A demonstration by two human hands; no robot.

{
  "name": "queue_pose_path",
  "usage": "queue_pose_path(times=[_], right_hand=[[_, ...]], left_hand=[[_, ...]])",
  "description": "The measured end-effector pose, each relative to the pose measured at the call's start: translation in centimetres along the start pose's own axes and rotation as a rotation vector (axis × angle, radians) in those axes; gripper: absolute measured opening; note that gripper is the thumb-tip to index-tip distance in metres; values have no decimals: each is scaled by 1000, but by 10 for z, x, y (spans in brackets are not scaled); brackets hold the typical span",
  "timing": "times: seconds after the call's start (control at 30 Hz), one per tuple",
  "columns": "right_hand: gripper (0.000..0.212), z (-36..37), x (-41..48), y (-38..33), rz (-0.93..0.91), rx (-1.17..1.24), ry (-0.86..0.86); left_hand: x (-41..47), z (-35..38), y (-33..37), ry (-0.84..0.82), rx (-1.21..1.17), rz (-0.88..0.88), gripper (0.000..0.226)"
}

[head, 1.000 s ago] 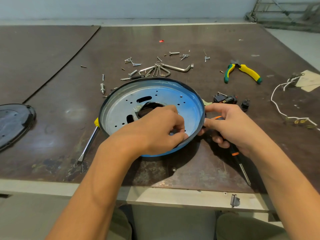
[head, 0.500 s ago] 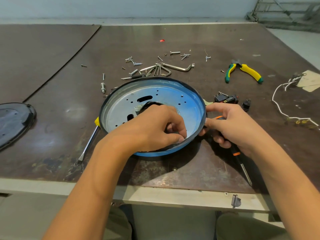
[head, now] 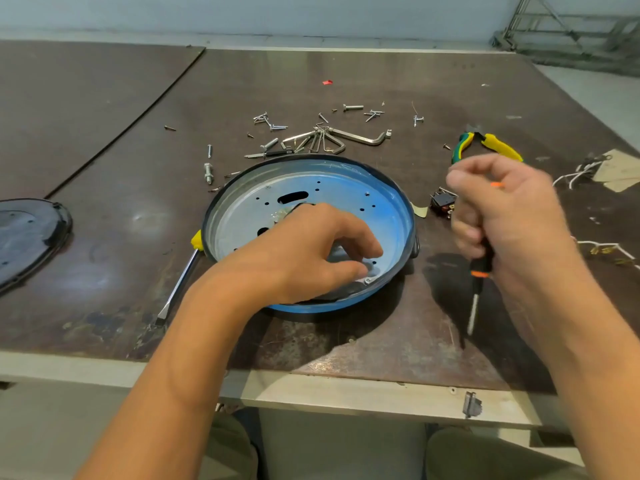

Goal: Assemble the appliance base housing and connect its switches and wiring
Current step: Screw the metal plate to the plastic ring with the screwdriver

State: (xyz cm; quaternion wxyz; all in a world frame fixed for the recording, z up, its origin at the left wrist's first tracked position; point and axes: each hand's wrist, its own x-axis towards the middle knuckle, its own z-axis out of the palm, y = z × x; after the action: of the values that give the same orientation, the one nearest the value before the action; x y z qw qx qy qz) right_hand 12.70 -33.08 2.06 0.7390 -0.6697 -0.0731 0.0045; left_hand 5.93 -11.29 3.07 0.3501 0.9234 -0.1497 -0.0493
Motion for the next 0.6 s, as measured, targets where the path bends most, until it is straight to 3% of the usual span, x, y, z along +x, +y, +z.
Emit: queue_pose_path(times=[0.1, 0.23, 0.43, 0.6], right_hand=[[12, 9, -6, -23, -88, 348, -50], [20, 25, -11, -32, -152, 523, -81], [35, 45, -8, -17, -170, 556, -36], [36, 49, -9, -6, -253, 343, -91]], left_hand=[[0, 3, -1, -14, 30, 8, 17], [-2, 7, -3, -56, 58, 17, 25], [-2, 8, -4, -3, 45, 13, 24], [-3, 6, -4, -10, 12, 66, 14]])
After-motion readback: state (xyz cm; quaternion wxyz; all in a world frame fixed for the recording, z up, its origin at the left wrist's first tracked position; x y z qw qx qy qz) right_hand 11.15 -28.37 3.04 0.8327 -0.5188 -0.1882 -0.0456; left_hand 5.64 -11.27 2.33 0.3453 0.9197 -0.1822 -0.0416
